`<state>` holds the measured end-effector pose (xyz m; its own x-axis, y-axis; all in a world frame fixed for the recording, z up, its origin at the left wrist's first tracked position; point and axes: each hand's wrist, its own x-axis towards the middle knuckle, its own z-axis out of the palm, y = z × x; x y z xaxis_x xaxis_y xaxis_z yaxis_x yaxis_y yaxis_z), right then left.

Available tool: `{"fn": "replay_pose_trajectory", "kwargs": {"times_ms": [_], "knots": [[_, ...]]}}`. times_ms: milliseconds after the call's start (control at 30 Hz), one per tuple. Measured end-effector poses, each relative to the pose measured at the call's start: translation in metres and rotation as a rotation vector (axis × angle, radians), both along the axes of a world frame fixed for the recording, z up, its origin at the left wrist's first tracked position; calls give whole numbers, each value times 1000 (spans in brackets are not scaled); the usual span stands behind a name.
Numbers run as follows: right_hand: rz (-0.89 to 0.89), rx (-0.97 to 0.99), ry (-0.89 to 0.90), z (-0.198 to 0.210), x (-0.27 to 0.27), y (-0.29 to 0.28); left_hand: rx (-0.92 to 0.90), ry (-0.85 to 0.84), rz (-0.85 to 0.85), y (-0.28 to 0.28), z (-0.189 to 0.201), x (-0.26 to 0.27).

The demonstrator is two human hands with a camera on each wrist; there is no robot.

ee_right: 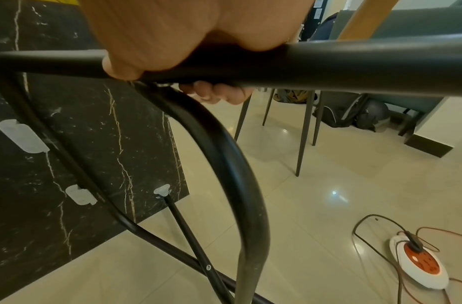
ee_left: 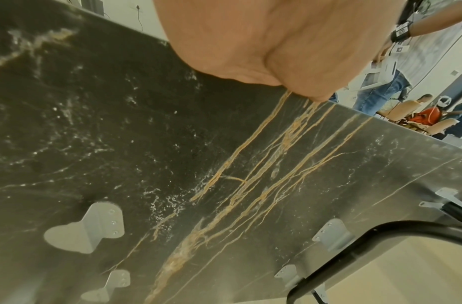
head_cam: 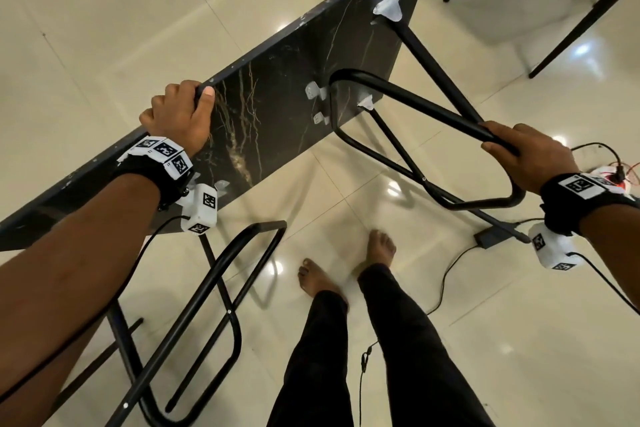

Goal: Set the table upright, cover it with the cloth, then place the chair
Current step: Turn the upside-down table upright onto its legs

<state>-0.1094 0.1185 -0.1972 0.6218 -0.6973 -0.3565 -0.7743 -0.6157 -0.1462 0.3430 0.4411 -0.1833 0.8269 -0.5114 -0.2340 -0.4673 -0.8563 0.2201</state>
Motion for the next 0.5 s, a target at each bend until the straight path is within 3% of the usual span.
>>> {"fn": "replay_pose_trajectory", "kwargs": {"times_ms": [300, 500], "knots": [[49, -58, -76, -2, 2, -13, 94, -43, 22, -13, 0, -3], [42, -7, -136, -2, 6, -7, 99, -59, -155, -80, -3, -10]]}}
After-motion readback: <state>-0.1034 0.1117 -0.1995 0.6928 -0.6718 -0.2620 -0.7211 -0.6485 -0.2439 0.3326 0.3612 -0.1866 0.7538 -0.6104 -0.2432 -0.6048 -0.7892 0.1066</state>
